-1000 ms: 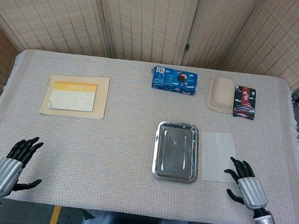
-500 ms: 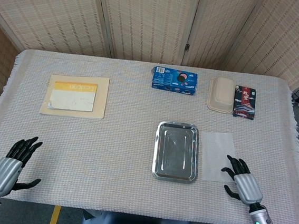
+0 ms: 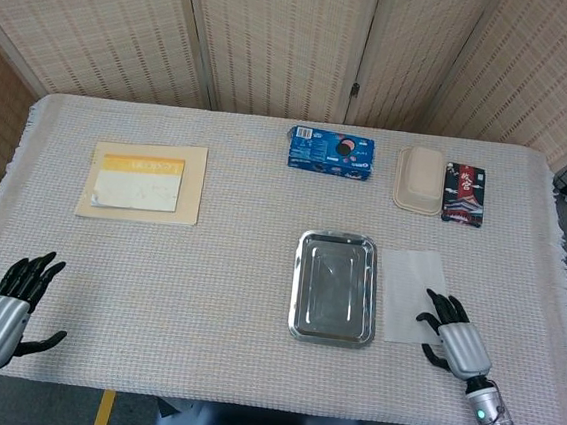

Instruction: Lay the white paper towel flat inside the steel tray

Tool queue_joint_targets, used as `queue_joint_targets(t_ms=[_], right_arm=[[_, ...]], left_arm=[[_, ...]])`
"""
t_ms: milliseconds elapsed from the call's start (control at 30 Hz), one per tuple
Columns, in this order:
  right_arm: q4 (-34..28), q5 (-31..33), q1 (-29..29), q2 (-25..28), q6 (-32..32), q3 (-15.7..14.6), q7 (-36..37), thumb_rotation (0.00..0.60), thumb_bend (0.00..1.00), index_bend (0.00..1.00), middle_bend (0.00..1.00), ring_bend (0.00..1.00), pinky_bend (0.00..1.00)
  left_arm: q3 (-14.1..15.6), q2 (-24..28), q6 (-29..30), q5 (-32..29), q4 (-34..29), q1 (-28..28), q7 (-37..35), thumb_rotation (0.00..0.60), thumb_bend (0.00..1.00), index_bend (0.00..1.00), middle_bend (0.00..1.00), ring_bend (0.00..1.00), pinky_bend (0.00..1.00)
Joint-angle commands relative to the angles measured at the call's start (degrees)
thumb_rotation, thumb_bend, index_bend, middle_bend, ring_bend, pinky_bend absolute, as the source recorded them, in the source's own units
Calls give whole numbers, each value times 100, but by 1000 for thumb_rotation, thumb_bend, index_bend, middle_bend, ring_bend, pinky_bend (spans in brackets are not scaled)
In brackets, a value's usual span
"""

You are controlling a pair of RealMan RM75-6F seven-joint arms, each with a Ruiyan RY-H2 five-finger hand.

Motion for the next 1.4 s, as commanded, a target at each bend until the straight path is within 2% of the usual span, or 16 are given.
queue_joint_targets(t_ms=[33,267,367,567,833,1033,1200,1300,1400], right_arm=[[60,33,26,-57,-10,27,-31,600,422,369,0,0,0],[190,113,65,-178,7,97,78,600,565,499,0,0,0],[178,141,81,-178,-3,111,190,600,596,539,13,0,0],[203,141,42,-232,484,261,528,600,659,632,91,7,0],[198,381,54,-326,1290,816,1029,600,686,663,125,55,0],[-150,550,268,-365,1848,1376,934,600,686,663,128,59,0],[-374,535,589,-604,2470,1857,921,600,694,663,131,61,0],[-286,418,809,-858,2761,1981,877,600,694,663,128,60,0],[-53,332,1016,-1177,2831,1975,804,600,694,663,125,60,0]], left_arm=[[-14,4,-18,-32,8,-4,-15,600,215,0,0,0,0],[21,50,-59,9,-19,-18,-134,600,216,0,0,0,0],[21,55,-54,17,-21,-18,-159,600,217,0,0,0,0],[71,95,-53,128,-10,-31,-277,600,232,0,0,0,0],[93,115,-53,170,-6,-37,-350,600,247,0,0,0,0],[109,123,-58,189,-22,-37,-347,600,248,0,0,0,0],[120,137,-48,208,-39,-32,-361,600,248,0,0,0,0],[118,156,-36,208,-46,-32,-412,600,249,0,0,0,0],[116,185,-34,197,-45,-34,-500,600,249,0,0,0,0]])
